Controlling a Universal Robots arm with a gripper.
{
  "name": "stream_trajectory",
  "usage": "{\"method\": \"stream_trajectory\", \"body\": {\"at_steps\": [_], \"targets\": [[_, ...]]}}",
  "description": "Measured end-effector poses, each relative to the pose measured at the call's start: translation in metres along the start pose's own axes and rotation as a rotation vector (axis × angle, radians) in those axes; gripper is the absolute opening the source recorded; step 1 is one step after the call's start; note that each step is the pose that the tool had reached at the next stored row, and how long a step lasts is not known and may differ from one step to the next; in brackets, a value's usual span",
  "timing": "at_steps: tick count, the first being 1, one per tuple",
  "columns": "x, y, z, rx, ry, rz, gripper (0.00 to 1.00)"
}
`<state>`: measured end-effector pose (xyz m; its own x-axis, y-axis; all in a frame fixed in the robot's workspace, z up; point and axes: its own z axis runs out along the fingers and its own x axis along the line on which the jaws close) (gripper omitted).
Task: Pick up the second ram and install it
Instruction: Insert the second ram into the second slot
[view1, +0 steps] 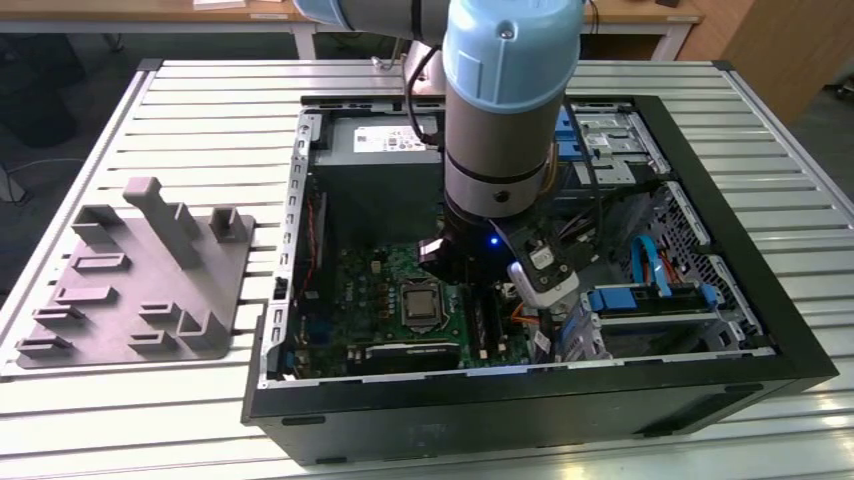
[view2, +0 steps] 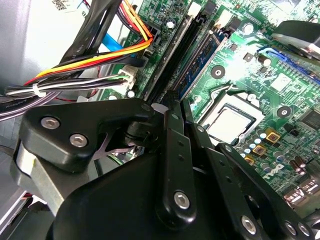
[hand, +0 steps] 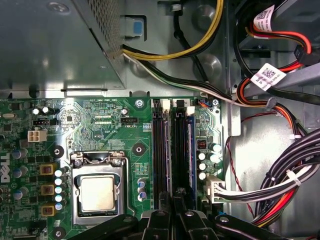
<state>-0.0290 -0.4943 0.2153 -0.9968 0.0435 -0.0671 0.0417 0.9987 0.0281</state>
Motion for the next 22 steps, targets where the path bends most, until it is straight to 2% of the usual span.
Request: {"method": "stream_trajectory", "body": {"at_steps": [13, 22], "targets": [[-0.0001, 0.0001, -0.001, -0.0046, 0.0, 0.0, 0.14], [0.0, 0.0002, 0.0013, -0.0055, 0.0002, -0.002, 0.14]]}}
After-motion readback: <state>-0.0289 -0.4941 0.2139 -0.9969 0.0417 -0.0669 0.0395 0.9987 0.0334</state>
